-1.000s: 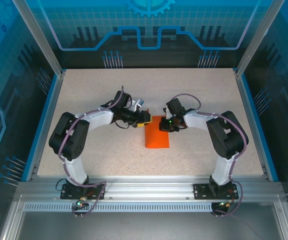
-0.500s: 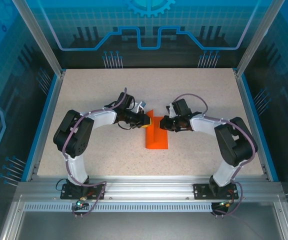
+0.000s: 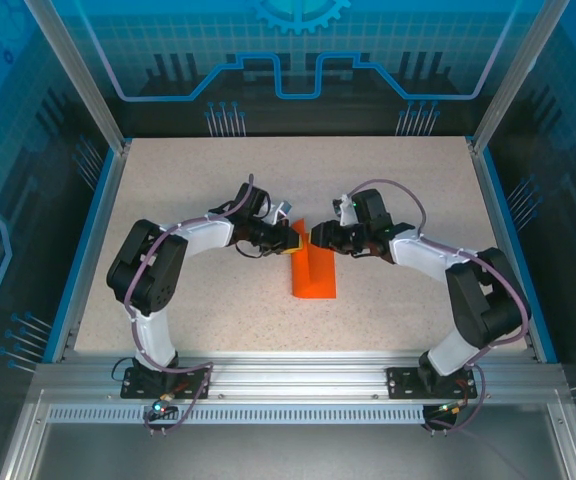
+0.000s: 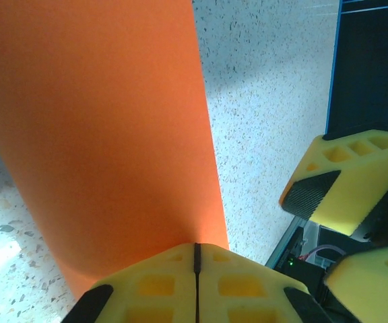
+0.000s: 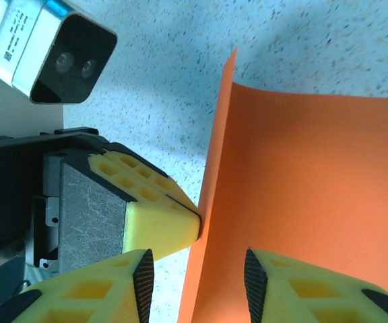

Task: Fold a paper plane with a square sheet of paper (fold left side to right side)
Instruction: First fold in half a square sheet of paper at the center of the table.

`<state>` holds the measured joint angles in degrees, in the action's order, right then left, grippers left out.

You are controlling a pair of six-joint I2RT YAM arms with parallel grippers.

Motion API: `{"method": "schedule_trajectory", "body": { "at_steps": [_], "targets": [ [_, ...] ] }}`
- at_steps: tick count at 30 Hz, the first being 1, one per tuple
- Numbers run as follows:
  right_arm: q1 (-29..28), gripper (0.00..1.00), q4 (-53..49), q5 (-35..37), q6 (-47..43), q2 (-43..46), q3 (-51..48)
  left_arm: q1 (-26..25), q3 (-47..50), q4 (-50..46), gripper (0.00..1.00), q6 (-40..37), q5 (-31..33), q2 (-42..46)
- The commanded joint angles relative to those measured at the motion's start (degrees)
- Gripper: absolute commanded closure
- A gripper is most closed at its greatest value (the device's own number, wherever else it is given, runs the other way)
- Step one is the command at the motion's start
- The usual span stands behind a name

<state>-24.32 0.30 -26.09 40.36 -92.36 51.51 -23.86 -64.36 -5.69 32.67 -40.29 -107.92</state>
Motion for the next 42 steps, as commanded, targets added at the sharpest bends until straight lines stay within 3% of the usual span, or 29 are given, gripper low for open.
{"method": "schedule_trajectory", "body": {
  "at_steps": [1, 12, 21, 31, 42],
  "targets": [
    [0.1, 0.57, 1.4, -4.0, 1.8, -2.7, 1.5, -0.5, -1.4, -1.3, 0.94, -1.3, 0.2, -0.5],
    [-0.9, 0.65, 3.5, -7.0, 3.3, -7.1, 2.5, -0.7, -1.5, -1.5, 0.95, -1.5, 0.1, -0.6],
    [-1.0, 0.96, 1.0, -5.7, 2.0, -7.6, 3.0, -0.7, -1.1, -2.1, 0.92, -2.1, 0.8, 0.6],
    [-0.7, 0.98, -12.2, 6.2, -4.3, -6.3, 5.0, -0.7, -0.7, -7.5, 0.57, -4.6, 7.7, 4.0],
    [-0.8, 0.96, -16.8, 11.7, -6.1, -7.6, 5.7, -2.3, -3.0, -8.8, 0.46, -3.0, 8.5, -0.4]
  ]
}}
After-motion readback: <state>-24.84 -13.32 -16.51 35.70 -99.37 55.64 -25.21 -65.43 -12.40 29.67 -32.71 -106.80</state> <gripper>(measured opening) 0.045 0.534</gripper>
